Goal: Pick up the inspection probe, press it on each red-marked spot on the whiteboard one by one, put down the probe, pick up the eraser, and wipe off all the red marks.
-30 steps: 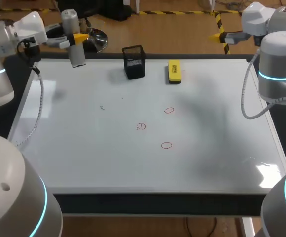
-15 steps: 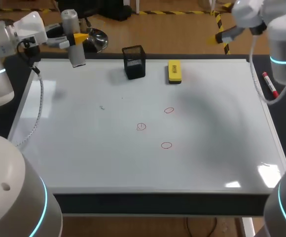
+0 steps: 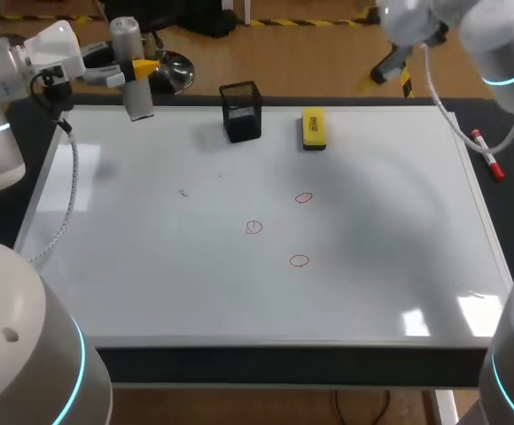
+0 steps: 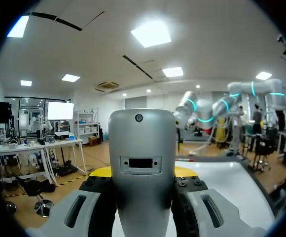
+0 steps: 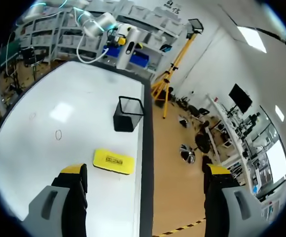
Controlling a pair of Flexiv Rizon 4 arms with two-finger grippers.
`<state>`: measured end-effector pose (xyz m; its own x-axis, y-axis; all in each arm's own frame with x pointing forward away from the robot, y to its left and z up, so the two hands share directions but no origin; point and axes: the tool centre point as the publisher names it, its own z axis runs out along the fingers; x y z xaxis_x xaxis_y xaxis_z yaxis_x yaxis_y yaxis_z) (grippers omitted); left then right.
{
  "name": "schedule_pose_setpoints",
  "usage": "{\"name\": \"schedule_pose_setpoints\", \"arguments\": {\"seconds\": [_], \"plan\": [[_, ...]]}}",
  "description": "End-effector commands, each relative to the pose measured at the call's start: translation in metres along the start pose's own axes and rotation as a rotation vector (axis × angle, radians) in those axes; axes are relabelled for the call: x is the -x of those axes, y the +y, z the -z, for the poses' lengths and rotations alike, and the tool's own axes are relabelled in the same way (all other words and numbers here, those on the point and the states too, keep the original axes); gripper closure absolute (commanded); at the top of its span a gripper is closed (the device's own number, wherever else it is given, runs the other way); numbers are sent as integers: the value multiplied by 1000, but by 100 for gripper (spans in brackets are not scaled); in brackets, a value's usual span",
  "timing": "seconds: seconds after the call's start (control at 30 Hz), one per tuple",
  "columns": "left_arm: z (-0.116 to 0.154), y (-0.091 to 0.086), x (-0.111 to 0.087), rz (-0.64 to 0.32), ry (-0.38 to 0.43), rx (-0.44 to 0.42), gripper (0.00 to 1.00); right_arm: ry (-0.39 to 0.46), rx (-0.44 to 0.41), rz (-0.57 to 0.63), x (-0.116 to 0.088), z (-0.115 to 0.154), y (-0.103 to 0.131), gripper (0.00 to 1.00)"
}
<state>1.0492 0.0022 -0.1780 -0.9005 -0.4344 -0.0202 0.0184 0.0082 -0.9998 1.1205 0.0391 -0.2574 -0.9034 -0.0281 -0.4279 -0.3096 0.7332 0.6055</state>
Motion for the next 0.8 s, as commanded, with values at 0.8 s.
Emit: {"name": "schedule_pose_setpoints", "arguments": {"seconds": [0.8], "plan": [[0,0,0,-2,-1,-2,100,1021,-340,1266,-23,-51,-21,0]]}}
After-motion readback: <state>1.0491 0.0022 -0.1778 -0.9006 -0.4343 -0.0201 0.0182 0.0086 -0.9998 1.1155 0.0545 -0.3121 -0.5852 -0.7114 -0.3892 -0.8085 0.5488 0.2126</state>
